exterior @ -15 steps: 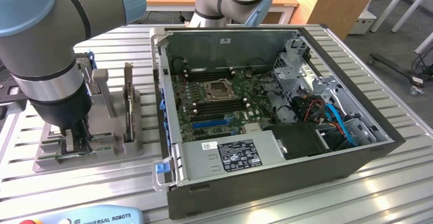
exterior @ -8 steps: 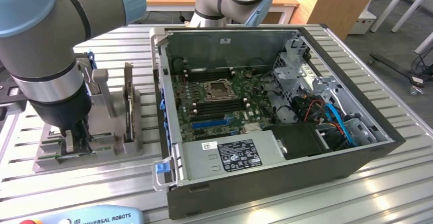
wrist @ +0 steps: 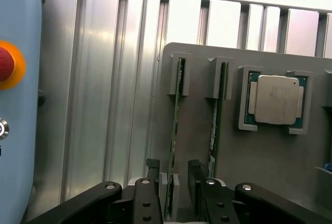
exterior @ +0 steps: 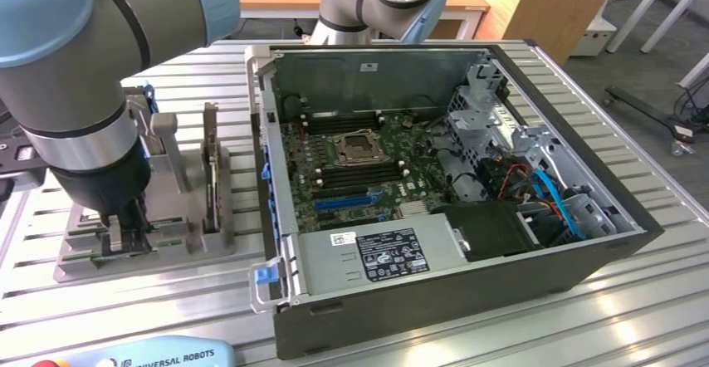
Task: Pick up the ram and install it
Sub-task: 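Pick up the ram and move it above insertion slot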
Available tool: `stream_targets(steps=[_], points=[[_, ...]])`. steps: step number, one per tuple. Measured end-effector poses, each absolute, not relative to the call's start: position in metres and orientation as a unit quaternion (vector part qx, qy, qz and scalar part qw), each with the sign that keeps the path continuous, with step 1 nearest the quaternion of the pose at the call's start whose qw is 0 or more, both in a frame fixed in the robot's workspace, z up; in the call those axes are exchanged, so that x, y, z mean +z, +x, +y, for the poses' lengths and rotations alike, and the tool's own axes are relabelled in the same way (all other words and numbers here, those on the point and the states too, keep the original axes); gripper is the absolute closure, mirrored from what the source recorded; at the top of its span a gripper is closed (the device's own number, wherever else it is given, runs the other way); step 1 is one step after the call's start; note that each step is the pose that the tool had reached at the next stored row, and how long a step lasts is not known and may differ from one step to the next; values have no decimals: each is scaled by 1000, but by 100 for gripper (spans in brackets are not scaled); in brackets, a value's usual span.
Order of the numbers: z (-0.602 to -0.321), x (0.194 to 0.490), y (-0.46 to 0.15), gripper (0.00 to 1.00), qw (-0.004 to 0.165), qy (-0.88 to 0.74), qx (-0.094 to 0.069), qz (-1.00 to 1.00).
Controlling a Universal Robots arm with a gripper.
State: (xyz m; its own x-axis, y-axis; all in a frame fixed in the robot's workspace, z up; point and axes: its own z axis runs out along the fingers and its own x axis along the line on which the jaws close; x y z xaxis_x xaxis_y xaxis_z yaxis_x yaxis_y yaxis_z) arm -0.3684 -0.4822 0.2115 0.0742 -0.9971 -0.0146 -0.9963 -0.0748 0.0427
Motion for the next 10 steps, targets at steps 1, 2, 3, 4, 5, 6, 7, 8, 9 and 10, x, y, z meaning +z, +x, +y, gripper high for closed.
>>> stream_targets(steps=[1,2,3,4,5,6,7,8,9,10], points=[[-482,211,-368,64,11,733,-20,-680],[-482,210,-368,64,11,733,-20,-680],[-482,209,-368,64,11,733,-20,-680],[-482,209,-368,64,11,733,-20,-680],[-482,208,-368,64,11,733,-20,-680],[-482,208,-368,64,11,733,-20,-680],[-482,207,-368,64,11,733,-20,-680],[-482,207,-368,64,11,733,-20,-680],[-482,206,-368,64,11,733,-20,-680],[-482,206,-368,64,11,733,-20,-680]])
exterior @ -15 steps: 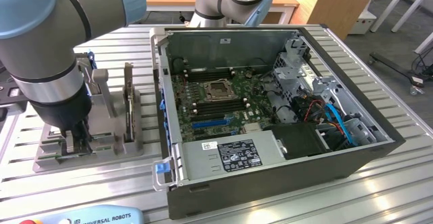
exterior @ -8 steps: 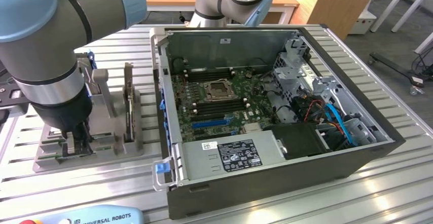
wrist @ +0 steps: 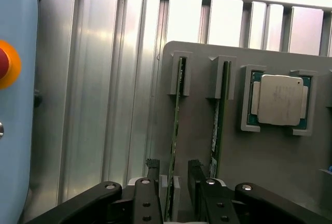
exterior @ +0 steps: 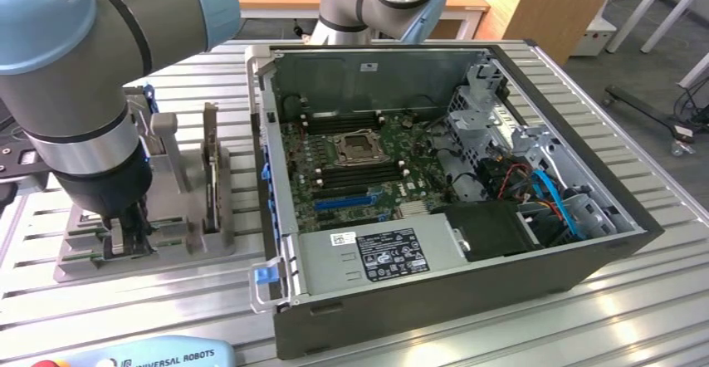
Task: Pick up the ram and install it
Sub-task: 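Pick up the ram and move it above insertion slot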
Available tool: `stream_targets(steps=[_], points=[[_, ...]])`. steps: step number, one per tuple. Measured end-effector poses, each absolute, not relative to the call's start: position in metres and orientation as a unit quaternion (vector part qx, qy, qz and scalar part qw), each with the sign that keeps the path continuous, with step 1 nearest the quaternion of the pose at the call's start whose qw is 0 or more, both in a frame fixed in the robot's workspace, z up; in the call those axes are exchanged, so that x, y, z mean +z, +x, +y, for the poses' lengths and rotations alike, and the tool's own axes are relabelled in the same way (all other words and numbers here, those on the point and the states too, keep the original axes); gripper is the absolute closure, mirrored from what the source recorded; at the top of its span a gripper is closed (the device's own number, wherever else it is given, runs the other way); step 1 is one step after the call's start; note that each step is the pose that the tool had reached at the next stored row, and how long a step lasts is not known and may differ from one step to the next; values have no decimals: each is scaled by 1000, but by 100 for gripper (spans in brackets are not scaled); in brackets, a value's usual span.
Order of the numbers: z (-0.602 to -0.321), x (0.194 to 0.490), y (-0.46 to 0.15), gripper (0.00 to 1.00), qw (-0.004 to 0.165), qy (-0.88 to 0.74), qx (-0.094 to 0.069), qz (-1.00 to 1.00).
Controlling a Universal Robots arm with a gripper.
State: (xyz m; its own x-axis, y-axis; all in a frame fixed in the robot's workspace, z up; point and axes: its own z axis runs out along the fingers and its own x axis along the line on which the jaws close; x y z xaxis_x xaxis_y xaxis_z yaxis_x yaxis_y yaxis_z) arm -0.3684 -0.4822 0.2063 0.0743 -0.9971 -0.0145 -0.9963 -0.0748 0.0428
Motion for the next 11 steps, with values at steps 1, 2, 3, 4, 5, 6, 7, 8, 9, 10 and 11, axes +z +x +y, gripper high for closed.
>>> stream_targets(steps=[1,2,3,4,5,6,7,8,9,10,11], points=[[-482,206,-368,64,11,733,-20,-680],[-482,206,-368,64,11,733,-20,-680],[-482,206,-368,64,11,733,-20,-680],[-482,206,-368,64,11,733,-20,-680],[-483,206,-368,64,11,733,-20,-680],[-483,206,-368,64,11,733,-20,-680],[-483,206,-369,64,11,733,-20,-680],[-483,206,-369,64,11,733,-20,-680],[-483,206,-369,64,11,733,-20,-680],[-483,206,-369,64,11,733,-20,-680],[-484,206,-369,64,11,733,-20,-680]])
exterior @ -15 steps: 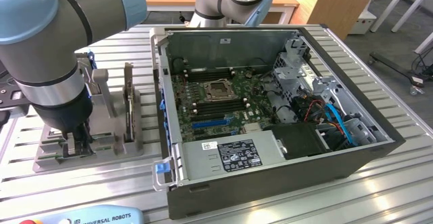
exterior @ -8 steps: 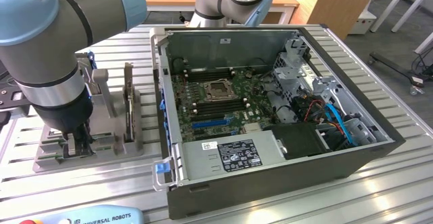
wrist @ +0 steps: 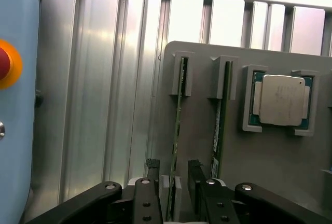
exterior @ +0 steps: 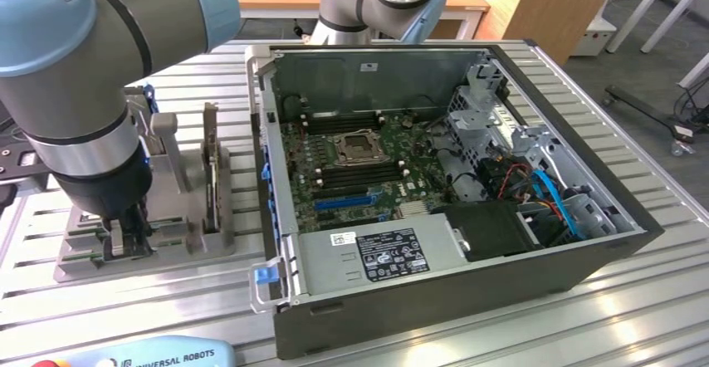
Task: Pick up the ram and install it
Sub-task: 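Pick up the ram and move it above insertion slot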
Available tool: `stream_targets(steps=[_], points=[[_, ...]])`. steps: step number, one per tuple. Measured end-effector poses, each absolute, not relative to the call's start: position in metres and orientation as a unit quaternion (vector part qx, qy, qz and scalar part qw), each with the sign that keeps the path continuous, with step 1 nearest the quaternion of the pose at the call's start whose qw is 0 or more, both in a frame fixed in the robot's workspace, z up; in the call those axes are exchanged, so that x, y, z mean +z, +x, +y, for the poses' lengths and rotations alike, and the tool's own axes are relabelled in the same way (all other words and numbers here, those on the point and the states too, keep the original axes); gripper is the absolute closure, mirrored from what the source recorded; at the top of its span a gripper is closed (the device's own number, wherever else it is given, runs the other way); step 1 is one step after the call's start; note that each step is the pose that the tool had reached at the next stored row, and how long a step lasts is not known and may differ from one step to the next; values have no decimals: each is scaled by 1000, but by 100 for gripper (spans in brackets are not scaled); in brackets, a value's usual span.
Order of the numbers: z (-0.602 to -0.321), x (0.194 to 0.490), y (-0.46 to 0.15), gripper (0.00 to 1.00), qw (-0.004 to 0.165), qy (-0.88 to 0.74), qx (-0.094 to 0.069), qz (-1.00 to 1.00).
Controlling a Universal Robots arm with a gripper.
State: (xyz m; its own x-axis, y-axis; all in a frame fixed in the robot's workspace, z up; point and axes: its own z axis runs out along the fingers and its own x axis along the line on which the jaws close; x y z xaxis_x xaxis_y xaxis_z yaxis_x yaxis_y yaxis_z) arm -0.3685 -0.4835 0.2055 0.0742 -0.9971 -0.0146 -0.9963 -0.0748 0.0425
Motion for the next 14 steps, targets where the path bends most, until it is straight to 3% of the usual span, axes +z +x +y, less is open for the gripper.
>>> stream_targets(steps=[14], points=[[-484,200,-369,64,11,733,-20,-680]])
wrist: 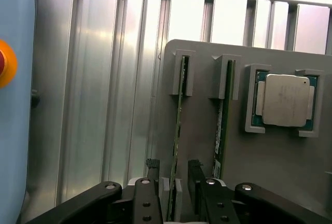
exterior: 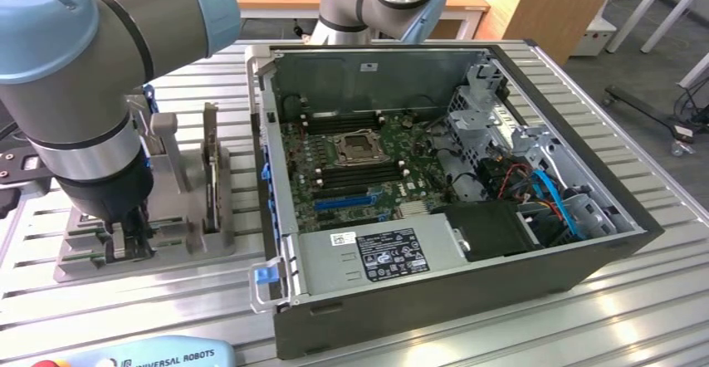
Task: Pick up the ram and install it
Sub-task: 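Pick up the ram and move it above insertion slot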
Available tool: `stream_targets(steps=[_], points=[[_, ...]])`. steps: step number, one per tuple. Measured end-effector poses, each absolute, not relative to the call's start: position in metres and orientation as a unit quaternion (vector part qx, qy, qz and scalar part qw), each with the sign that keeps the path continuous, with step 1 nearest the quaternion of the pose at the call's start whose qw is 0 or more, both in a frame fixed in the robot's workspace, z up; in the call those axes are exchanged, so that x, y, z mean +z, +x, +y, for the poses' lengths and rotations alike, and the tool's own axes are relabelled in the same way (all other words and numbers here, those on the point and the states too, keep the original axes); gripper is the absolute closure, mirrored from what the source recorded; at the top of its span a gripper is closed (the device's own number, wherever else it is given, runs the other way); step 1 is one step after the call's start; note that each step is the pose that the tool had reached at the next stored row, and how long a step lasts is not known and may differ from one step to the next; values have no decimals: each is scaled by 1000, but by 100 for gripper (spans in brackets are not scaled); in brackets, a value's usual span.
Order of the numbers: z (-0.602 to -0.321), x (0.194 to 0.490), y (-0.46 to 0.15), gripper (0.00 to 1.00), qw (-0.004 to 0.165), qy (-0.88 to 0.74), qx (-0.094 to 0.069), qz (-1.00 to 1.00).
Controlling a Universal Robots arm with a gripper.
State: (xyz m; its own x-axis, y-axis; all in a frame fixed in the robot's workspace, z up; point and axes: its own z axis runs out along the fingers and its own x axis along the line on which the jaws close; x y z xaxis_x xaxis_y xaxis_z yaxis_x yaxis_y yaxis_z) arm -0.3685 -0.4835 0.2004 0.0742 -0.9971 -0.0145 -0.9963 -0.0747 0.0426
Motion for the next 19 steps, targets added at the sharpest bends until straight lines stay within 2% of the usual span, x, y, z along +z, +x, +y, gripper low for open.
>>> stream_targets(steps=[7,8,16,17,18,19], points=[[-484,200,-368,66,11,733,-20,-680],[-484,200,-369,73,11,733,-20,-680],[-484,200,-369,73,11,733,-20,-680],[-484,200,-369,74,11,733,-20,-680],[-484,200,-368,81,11,733,-20,-680],[-484,200,-369,81,11,733,-20,-680]])
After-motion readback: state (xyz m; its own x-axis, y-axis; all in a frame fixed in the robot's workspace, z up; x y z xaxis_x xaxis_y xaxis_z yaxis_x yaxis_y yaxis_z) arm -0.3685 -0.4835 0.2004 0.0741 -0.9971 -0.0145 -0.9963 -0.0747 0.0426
